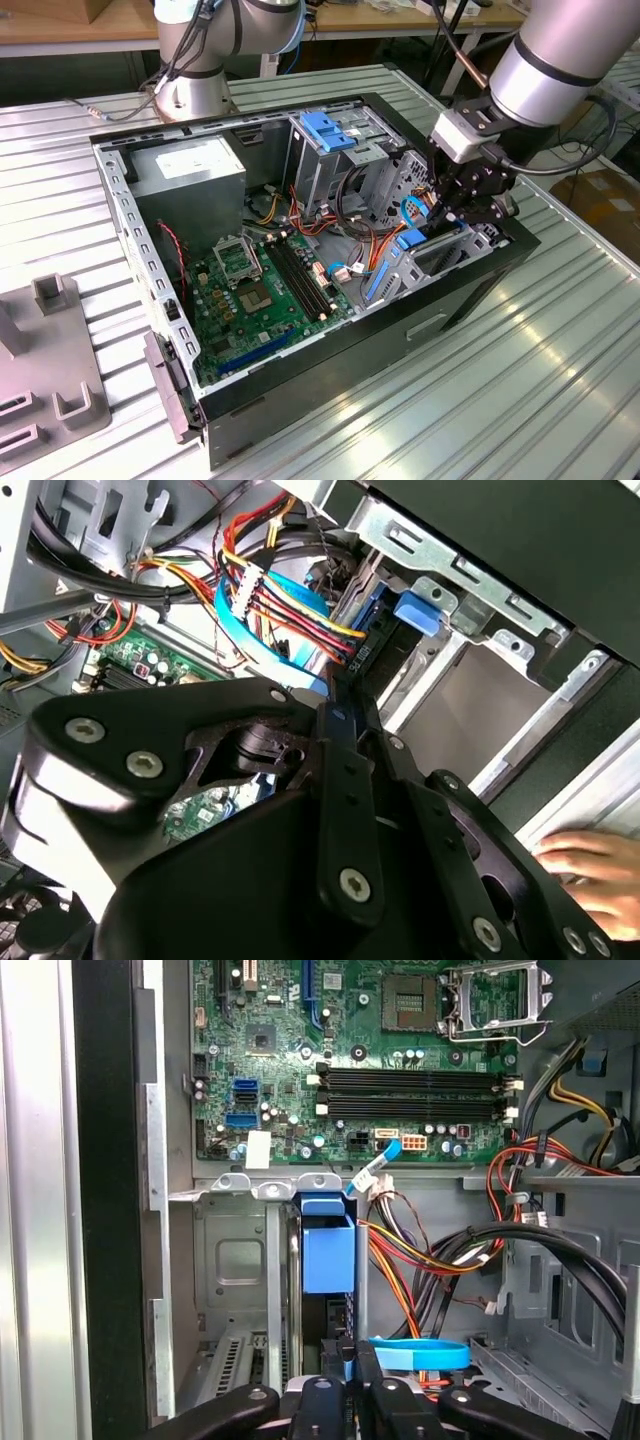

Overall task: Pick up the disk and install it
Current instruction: 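Insert the second disk wire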

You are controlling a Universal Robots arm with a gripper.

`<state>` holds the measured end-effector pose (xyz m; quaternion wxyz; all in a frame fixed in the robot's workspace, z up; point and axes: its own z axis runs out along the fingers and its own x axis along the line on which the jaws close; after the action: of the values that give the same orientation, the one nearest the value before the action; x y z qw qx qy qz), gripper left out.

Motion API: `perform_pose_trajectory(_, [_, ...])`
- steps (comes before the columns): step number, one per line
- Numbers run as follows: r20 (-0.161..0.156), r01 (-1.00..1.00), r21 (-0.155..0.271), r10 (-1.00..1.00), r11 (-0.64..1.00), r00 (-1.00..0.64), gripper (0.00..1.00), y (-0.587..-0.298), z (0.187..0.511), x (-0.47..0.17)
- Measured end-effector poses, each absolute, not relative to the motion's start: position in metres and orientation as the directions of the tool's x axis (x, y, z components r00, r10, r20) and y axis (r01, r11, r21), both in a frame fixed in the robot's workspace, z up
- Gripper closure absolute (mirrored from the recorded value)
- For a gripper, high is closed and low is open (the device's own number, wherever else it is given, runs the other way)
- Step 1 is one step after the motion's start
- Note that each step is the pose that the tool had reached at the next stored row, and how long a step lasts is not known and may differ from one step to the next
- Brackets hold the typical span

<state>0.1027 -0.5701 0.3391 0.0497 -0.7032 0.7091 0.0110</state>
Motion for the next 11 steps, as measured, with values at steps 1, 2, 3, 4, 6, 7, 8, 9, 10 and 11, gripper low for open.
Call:
perform_pose_trajectory(1, [-0.087, -0.998, -0.054, -0.996, 0.011, -0.006, 0.83, -0.570, 0.342, 0.103])
perform_pose_trajectory(2, [-0.087, -0.998, -0.054, -0.996, 0.011, -0.006, 0.83, -0.570, 0.345, 0.103])
perform_pose_trajectory(3, [-0.087, -0.998, -0.054, -0.996, 0.011, -0.006, 0.76, -0.570, 0.348, 0.103])
perform_pose_trajectory(4, [-0.088, -0.998, -0.054, -0.996, 0.011, -0.006, 0.76, -0.570, 0.353, 0.103])
perform_pose_trajectory(6, [-0.088, -0.998, -0.054, -0.996, 0.011, -0.006, 0.76, -0.570, 0.356, 0.103])
perform_pose_trajectory(7, [-0.088, -0.998, -0.054, -0.996, 0.011, -0.006, 0.76, -0.570, 0.356, 0.103])
perform_pose_trajectory(8, [-0.088, -0.998, -0.054, -0.996, 0.011, -0.006, 0.76, -0.570, 0.356, 0.103])
perform_pose_trajectory(9, [-0.088, -0.998, -0.054, -0.996, 0.011, -0.006, 0.76, -0.570, 0.356, 0.103])
perform_pose_trajectory(10, [-0.088, -0.998, -0.054, -0.996, 0.011, -0.006, 0.78, -0.570, 0.356, 0.103])
perform_pose_trajectory(11, [-0.088, -0.998, -0.054, -0.996, 0.011, -0.006, 0.85, -0.570, 0.356, 0.103])
